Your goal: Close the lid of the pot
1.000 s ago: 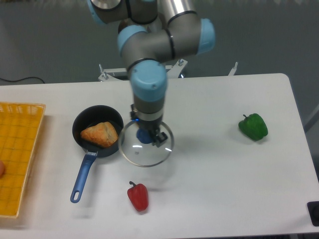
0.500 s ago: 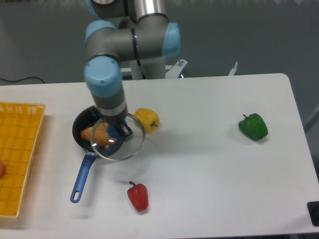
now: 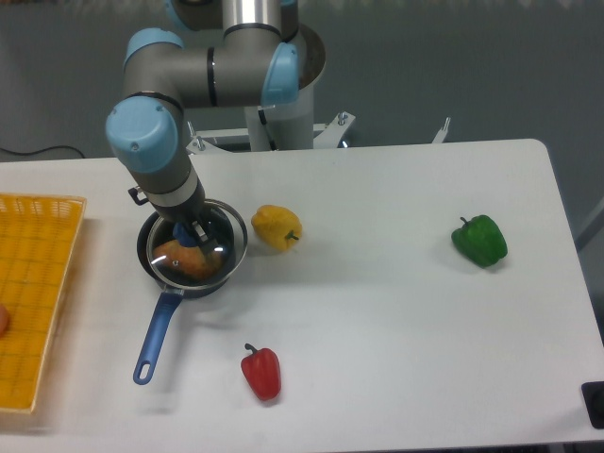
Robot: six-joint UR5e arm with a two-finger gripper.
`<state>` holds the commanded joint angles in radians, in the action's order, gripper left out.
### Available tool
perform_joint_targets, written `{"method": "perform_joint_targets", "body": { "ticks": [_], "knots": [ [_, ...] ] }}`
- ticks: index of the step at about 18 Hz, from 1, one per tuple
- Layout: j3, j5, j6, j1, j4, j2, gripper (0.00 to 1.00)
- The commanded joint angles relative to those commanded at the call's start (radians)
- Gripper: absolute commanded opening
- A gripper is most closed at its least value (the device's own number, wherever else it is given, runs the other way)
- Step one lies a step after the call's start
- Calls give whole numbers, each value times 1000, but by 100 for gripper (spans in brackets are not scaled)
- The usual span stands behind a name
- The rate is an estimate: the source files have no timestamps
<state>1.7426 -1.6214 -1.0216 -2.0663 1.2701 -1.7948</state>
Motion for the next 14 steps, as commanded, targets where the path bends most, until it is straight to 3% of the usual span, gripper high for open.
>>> {"method": "perform_joint_targets", "body": {
  "ticks": [14],
  "knots": [
    [23,-8,26,40,-17,-9,58]
  ]
}}
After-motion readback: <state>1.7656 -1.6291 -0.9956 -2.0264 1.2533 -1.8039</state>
